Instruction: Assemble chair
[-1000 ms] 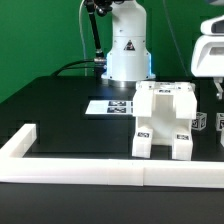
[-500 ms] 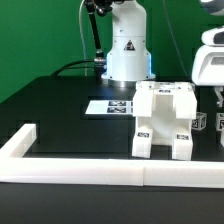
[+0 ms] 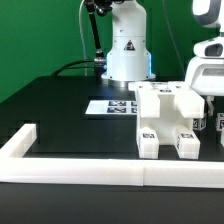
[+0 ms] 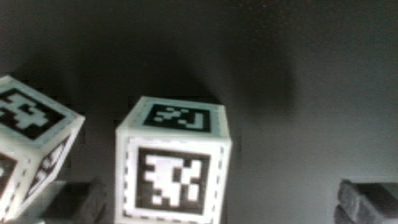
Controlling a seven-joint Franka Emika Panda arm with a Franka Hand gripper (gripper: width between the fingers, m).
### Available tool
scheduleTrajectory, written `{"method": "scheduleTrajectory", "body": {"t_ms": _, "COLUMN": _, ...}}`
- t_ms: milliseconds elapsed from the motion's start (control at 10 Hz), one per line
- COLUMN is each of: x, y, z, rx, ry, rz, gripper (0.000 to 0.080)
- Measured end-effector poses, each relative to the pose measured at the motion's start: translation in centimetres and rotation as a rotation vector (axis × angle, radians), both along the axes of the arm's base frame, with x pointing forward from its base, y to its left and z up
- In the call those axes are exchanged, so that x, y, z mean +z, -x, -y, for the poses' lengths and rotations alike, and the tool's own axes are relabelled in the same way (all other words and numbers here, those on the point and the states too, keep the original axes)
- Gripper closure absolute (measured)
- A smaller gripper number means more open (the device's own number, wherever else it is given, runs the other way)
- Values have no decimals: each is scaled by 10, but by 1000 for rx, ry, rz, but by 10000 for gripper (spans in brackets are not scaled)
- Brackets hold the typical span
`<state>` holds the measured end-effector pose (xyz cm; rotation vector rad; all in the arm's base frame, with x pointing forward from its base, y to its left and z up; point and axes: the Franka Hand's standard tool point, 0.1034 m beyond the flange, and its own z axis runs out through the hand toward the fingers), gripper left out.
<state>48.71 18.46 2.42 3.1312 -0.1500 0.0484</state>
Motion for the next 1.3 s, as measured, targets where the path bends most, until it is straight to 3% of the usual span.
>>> {"method": "scheduleTrajectory", "body": {"t_ms": 800, "x": -15, "y": 7, "z": 4, "rx": 1, "ry": 14, "rz": -22, "gripper": 150}}
{"method": "scheduleTrajectory", "body": {"t_ms": 1000, "x": -15, "y": 7, "z": 4, "rx": 1, "ry": 14, "rz": -22, "gripper": 378}}
{"method": "scheduleTrajectory", "body": {"t_ms": 1100, "x": -15, "y": 7, "z": 4, "rx": 1, "ry": 14, "rz": -22, "gripper": 378}}
{"method": "scheduleTrajectory", "body": {"t_ms": 1200, "x": -14, "y": 6, "z": 4, "rx": 1, "ry": 14, "rz": -22, "gripper": 514}}
{"method": "scheduleTrajectory", "body": {"t_ms": 1300, "x": -14, "y": 5, "z": 4, "rx": 0, "ry": 13, "rz": -20, "gripper": 514}}
